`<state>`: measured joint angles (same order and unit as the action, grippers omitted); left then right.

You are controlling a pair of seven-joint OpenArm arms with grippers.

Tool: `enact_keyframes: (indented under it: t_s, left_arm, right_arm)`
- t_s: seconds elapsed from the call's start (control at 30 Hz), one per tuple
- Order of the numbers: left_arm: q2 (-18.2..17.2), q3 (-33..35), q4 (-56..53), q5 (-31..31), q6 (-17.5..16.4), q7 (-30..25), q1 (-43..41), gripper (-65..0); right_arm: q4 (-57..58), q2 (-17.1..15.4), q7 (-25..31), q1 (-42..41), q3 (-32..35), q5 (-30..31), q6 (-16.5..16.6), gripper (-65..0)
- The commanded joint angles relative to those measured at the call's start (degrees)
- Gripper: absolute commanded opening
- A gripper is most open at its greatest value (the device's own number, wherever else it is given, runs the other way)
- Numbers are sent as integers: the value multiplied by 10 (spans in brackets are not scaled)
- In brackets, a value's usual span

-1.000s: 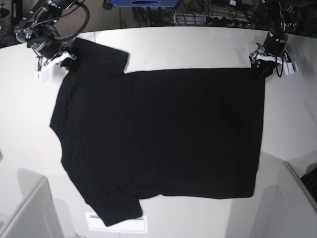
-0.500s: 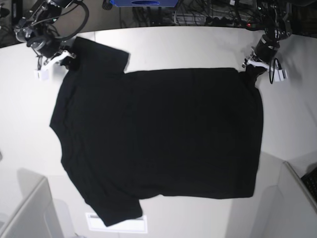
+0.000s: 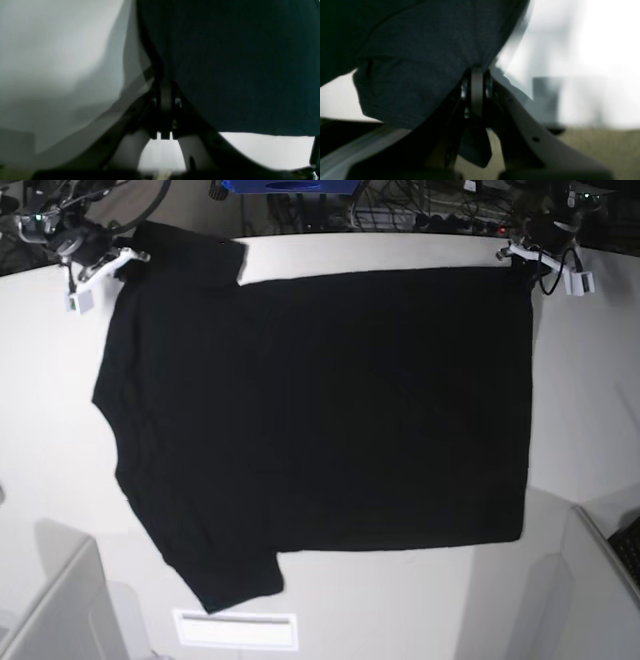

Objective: Fold the T-shirt properly
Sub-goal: 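Drag the held shirt edge with both grippers toward the arm bases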

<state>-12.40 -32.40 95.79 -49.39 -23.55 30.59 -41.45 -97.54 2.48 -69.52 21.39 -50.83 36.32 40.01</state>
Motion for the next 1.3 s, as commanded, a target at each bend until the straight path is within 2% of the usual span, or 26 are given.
enact_keyframes:
  t_s: [0.0,0.17,0.27,0.4,0.57,0.67,0.73,0.8,0.93,1.07,1.17,1.27]
  left_arm:
    - [-5,-12,23,-6,-1,-9,-19,-650]
    - [-4,-17,88,-7,-1,-9,-49,-650]
    - [-4,-18,112,-7,-1,-3,-46,-650]
    - [-1,-42,141,-7,-1,93,1,-650]
    - [37,-117,139,-3,-1,222,91,-650]
    - [44,-144,139,-3,-1,269,135,-650]
    - [44,-152,139,-3,-1,290,158,-650]
    - [42,-152,138,-2,2,302,178,-650]
    - [42,-147,138,-2,60,305,203,-650]
    - [42,-147,131,-2,67,305,228,-650]
    - [39,-147,97,-1,67,305,246,-650]
    - [33,-133,74,38,67,303,263,-650]
  right_arm:
    - [-20,-4,3,6,-2,2,0,-650]
    - [-72,7,-2,10,0,3,0,-650]
    - [-91,7,-45,-15,0,3,0,-650]
    - [-107,4,-89,-60,0,2,0,-650]
    - [-107,2,-105,-125,0,-1,0,-650]
    - [-106,2,-105,-157,1,-1,-44,-650]
    - [-90,1,-105,-181,8,-1,-62,-650]
    - [-61,-16,-105,-200,39,-1,-69,-650]
    - [-3,-25,-90,-228,84,-1,-104,-650]
    - [30,-25,-60,-252,86,-1,-132,-650]
    - [48,-26,-58,-271,86,-1,-134,-650]
    - [56,-26,-58,-286,86,-1,-134,-650]
